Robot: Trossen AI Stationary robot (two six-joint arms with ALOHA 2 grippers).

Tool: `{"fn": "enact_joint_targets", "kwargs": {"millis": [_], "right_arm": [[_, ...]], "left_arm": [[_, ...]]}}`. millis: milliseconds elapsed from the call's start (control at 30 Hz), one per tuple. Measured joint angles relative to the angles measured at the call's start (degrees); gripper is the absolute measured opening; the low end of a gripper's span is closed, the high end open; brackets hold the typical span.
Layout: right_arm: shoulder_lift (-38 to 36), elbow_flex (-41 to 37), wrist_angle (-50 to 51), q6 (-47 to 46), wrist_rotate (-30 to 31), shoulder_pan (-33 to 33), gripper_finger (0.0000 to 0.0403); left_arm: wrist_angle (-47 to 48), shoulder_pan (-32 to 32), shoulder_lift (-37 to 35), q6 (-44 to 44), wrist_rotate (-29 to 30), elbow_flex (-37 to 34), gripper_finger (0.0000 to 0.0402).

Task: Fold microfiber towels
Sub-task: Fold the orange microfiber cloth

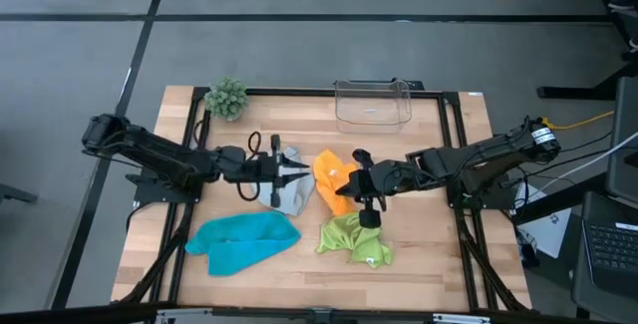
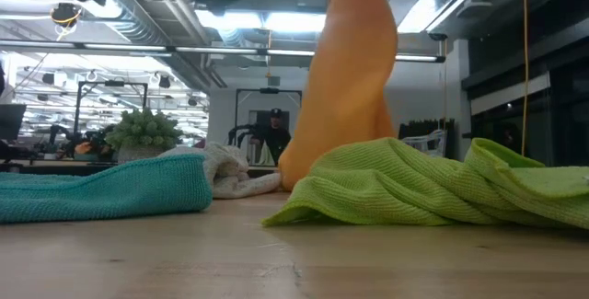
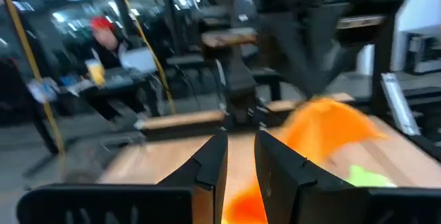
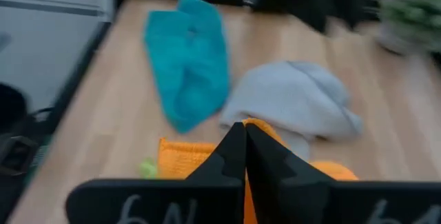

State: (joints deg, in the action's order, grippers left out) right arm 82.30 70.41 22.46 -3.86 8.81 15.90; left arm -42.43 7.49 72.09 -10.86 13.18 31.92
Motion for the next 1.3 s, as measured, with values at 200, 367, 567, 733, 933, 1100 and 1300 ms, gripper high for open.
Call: {"fn": "enact_joint_targets", "kwargs": {"millis": [200, 367, 567, 733, 933, 1100, 1300], "right_arm": [[0.0, 0.0, -3.1, 2.6, -9.9, 0.0, 0.0008], [0.1, 2.7, -2.9, 8.8, -15.0, 0.0, 0.0008], [0.0, 15.7, 5.0, 14.9, -15.3, 0.0, 0.0008], [0.0, 24.7, 19.0, 16.5, -26.9, 0.0, 0.0008], [-0.3, 26.0, 26.6, 14.7, -25.1, 0.0, 0.0008], [-0.3, 24.9, 28.0, 13.1, -9.7, 0.0, 0.0008], [0.0, 24.8, 25.7, 13.0, -4.4, -1.0, 0.0008]], "left_arm": [[-11.1, -1.0, 6.6, -0.3, -0.8, 0.2, 0.0066], [-11.9, -1.0, 9.8, -0.3, -0.9, 3.8, 0.0066], [-11.1, -0.6, 10.9, -0.3, -0.6, 5.9, 0.0066], [-10.9, -0.6, 10.9, -0.3, -0.4, 5.9, 0.0066], [-10.8, -0.5, 10.9, 0.2, -0.6, 5.9, 0.0066], [-12.9, 0.8, 10.9, 3.2, -5.5, 6.6, 0.0066], [-12.3, 2.3, 12.3, 3.8, -6.7, 10.5, 0.0066]]}}
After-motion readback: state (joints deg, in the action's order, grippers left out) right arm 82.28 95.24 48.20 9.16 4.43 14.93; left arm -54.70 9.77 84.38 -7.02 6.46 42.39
